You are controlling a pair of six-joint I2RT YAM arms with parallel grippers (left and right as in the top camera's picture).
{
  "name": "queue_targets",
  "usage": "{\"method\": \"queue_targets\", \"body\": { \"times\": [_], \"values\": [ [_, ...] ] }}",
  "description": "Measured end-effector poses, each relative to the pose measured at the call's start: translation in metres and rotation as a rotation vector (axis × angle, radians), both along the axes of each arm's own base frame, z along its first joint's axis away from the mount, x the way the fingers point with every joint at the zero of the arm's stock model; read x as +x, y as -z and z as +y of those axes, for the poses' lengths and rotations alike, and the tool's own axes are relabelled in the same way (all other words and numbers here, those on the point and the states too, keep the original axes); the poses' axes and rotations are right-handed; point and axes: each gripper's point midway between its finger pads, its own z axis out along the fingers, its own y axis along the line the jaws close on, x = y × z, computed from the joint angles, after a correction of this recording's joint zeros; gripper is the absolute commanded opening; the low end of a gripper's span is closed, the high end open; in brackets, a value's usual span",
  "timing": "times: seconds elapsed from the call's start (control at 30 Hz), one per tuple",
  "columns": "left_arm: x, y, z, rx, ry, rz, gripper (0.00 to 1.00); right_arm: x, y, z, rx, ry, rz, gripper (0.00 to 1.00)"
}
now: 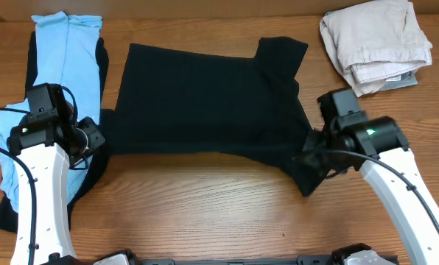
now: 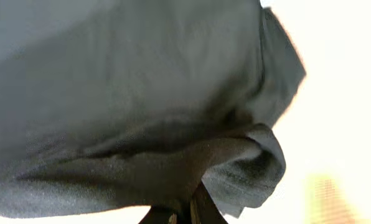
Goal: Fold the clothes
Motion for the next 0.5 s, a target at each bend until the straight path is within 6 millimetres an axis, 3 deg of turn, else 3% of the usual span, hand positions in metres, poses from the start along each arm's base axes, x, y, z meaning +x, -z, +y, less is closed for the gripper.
{"method": "queue_targets", "body": {
  "times": [0.13,0.27,0.5],
  "values": [
    [0.011,-0.004,0.0,0.01,0.009,-0.046,0.04,0.034,0.001,-0.002,-0.003,-0.058,-0.103,0.04],
    [0.026,-0.008,-0.003,0.025,0.033,-0.094,0.04,0.058,0.014,-0.003,-0.026,-0.104,-0.13,0.04],
    [0.065,0.015,-0.009,0.045,0.08,-0.124,0.04,0.079,0.042,-0.006,-0.065,-0.126,-0.108,0.04]
  ]
}}
